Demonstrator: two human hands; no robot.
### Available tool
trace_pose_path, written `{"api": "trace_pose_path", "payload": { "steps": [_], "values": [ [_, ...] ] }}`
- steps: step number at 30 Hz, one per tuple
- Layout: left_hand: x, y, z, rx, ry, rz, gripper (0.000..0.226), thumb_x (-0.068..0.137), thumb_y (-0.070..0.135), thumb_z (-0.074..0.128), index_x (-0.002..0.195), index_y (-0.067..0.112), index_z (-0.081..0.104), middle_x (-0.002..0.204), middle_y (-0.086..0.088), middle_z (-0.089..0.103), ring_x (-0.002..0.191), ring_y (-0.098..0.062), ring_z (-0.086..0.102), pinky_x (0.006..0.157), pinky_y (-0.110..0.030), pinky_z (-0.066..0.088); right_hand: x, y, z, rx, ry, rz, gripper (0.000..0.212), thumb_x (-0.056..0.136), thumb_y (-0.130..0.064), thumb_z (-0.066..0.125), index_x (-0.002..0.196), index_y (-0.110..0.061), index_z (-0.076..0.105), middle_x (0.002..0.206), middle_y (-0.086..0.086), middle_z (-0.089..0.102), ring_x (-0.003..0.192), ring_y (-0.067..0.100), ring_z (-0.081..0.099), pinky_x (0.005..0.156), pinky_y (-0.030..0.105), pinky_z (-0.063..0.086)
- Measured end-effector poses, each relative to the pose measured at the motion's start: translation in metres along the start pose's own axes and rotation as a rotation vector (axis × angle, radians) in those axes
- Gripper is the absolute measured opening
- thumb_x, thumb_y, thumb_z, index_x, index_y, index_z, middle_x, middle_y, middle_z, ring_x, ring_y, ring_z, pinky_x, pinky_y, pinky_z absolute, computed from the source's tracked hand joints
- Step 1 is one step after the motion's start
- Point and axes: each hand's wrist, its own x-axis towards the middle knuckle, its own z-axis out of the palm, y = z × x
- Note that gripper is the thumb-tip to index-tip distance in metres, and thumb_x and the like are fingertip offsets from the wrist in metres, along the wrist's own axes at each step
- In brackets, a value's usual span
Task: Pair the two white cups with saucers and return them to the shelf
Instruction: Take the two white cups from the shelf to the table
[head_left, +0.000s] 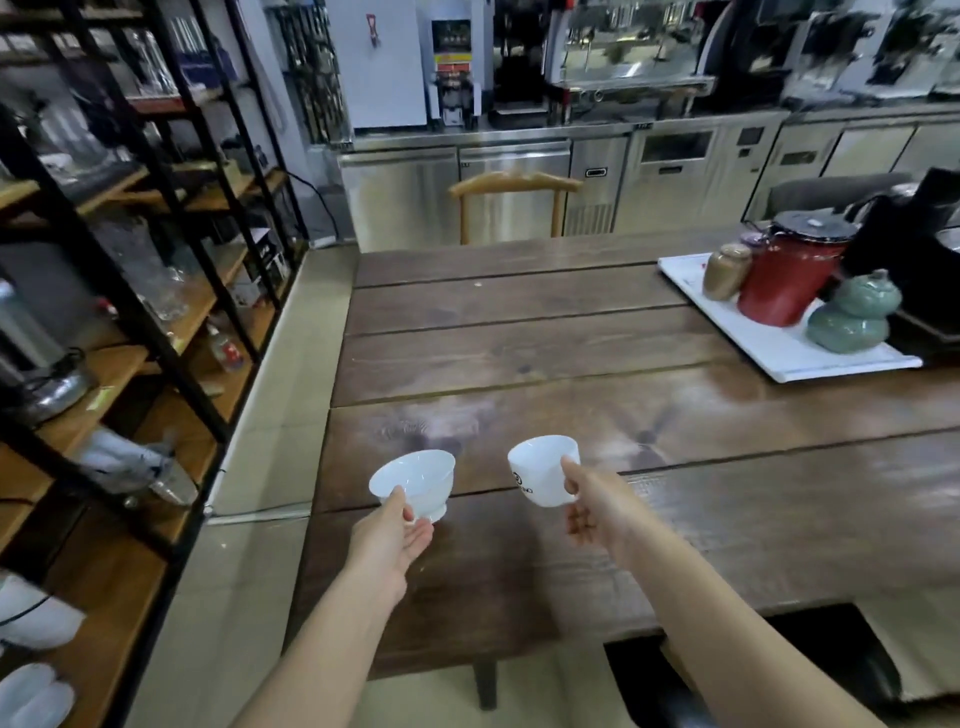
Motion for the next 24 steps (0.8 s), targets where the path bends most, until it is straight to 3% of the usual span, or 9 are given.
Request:
{"api": "trace_pose_path", "payload": {
  "steps": [6,10,12,15,19,24],
  "values": [
    [0.031,0.014,0.04,0.083,0.077,-0.007,0.031,0.095,0.03,0.052,0.075,0.006,0.054,0.091,-0.009,0.06,0.094,-0.021,0.063,0.096,-0.035,0.051,0.072,-0.011,-0.001,0.061,0.014,0.048,0.029,0.097,-0.03,0.04,0.072,-0.014,0.043,0.062,0.005,0.039,0.052,0.016,0.035,0.047,0.025,0.03],
    [0.047,0.01,0.055,0.141,0.113,-0.035,0.038,0.096,0.031,0.049,0.066,0.008,0.049,0.089,-0.005,0.062,0.086,-0.018,0.062,0.101,-0.033,0.046,0.106,-0.009,-0.006,0.078,0.023,0.02,0.026,0.095,-0.022,0.04,0.069,-0.017,0.039,0.059,0.001,0.03,0.049,0.013,0.023,0.042,0.022,0.019],
    [0.055,0.007,0.06,0.14,0.126,-0.036,0.04,0.096,0.029,0.048,0.062,0.009,0.045,0.09,-0.005,0.062,0.08,-0.016,0.063,0.108,-0.036,0.039,0.12,-0.005,-0.007,0.102,0.019,0.01,0.028,0.095,-0.02,0.039,0.068,-0.018,0.039,0.059,0.001,0.031,0.047,0.012,0.024,0.038,0.02,0.021],
    [0.063,0.002,0.068,0.137,0.135,-0.045,0.037,0.097,0.03,0.047,0.067,0.009,0.05,0.085,0.0,0.063,0.087,-0.016,0.063,0.112,-0.039,0.033,0.132,0.003,-0.008,0.162,0.01,-0.004,0.026,0.095,-0.015,0.038,0.07,-0.013,0.043,0.062,0.005,0.035,0.048,0.014,0.026,0.045,0.027,0.026],
    [0.066,-0.007,0.071,0.111,0.111,-0.064,0.028,0.097,0.024,0.049,0.079,0.006,0.058,0.082,0.001,0.06,0.099,-0.016,0.06,0.107,-0.034,0.042,0.135,0.016,-0.011,0.163,-0.018,-0.017,0.029,0.098,-0.024,0.039,0.075,-0.008,0.049,0.068,0.01,0.048,0.047,0.015,0.032,0.045,0.028,0.034],
    [0.065,-0.012,0.065,0.172,0.126,0.001,0.021,0.093,0.025,0.055,0.087,0.005,0.06,0.096,-0.008,0.065,0.098,-0.019,0.064,0.098,-0.034,0.049,0.137,0.018,-0.019,-0.008,-0.039,0.008,0.03,0.097,-0.036,0.041,0.087,-0.011,0.051,0.068,0.012,0.062,0.035,0.011,0.039,0.04,0.022,0.035]
  ]
}}
